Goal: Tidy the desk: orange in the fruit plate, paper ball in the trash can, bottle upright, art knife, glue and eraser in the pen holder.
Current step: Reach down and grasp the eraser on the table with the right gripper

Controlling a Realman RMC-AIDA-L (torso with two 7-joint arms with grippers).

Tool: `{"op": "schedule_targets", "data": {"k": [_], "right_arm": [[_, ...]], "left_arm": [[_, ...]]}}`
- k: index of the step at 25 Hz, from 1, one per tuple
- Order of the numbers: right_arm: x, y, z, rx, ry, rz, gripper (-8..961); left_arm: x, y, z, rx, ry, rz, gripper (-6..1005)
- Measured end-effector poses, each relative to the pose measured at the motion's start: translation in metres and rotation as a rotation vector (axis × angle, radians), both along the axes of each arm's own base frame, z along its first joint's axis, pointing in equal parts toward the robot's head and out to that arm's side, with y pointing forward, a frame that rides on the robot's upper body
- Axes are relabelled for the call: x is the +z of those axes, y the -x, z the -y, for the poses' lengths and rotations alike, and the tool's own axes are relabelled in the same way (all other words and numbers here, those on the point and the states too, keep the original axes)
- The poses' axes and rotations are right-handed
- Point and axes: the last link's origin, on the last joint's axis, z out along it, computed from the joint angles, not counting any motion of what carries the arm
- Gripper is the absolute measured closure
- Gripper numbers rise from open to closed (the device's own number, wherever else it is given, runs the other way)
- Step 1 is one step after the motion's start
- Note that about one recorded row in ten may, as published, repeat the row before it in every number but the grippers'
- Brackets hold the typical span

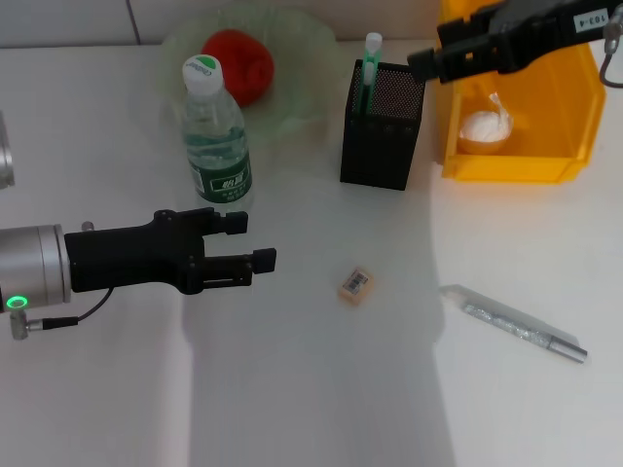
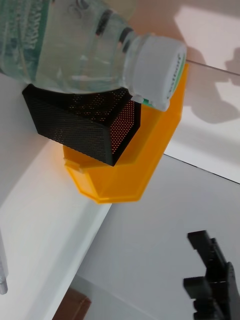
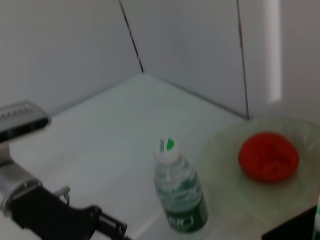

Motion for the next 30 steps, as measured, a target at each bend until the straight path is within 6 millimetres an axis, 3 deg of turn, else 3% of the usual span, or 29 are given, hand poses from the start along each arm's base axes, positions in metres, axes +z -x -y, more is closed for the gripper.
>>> {"op": "schedule_targets", "data": {"k": [2,6,7,9,17,30], "right_arm": [[-0.004,0.012,0.001,-0.045,0.099,0.116,303],[-0.016,0.017,-0.001,-0.071,0.192,0.21,305],[-0.031,0.018,-0.002,-0.079,0.233,0.276,306],[-0.037,0.019,-0.003,-0.08,0.241,0.303,306],[-0.109,0.009,-0.003,-0.079,0.32,0.529,310],[-0.157,0.002,-0.007,-0.068,0.325,0.572,315]], "left_arm": [[0.001,0.001,0.0,0.001,-0.001,-0.002,217],[0.002,0.003,0.001,0.006,-0.002,-0.005,217],[0.002,0.003,0.001,0.007,-0.002,-0.008,217],[0.002,0.004,0.001,0.008,-0.003,-0.011,217],[0.007,0.008,0.001,0.011,-0.004,-0.022,217],[0.004,0.009,0.002,0.014,-0.009,-0.025,217]]}}
